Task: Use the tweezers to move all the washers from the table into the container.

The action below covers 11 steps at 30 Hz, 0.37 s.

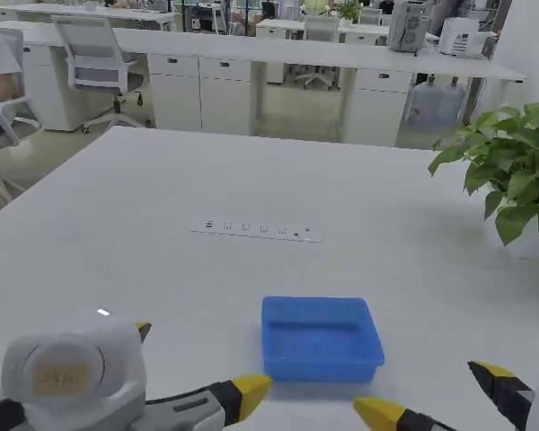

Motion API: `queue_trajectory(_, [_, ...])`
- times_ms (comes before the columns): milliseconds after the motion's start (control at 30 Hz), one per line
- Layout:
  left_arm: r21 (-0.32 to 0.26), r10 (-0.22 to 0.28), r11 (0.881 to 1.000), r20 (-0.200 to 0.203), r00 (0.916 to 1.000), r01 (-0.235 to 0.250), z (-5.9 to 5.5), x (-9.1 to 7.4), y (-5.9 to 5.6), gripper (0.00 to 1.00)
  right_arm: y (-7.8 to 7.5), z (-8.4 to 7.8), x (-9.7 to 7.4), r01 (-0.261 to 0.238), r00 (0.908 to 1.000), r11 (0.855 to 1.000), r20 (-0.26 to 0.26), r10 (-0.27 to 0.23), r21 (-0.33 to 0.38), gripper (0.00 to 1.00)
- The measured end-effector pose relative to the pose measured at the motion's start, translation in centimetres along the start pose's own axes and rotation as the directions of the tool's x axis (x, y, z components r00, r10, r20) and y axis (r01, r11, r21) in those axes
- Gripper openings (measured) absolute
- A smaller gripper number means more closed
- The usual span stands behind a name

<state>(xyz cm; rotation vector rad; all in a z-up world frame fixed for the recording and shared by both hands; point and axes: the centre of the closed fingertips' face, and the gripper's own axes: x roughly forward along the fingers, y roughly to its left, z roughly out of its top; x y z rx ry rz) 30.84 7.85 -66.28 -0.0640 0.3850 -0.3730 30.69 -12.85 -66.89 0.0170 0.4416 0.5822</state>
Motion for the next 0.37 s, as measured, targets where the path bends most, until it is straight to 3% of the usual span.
queue_trajectory(167, [0.007,0.028,1.0,0.014,0.9995,-0.028,0.37,-0.51,0.42,0.99,-0.93,0.49,-0.5,0.03,0.9991,0.999,0.03,-0.03,0.024,0.95])
queue_trajectory(367, [0.008,0.053,0.999,0.031,0.9981,-0.054,0.74,-1.05,0.7,0.99,-0.94,0.74,-0.36,0.036,0.9985,0.999,0.04,-0.037,0.028,0.97])
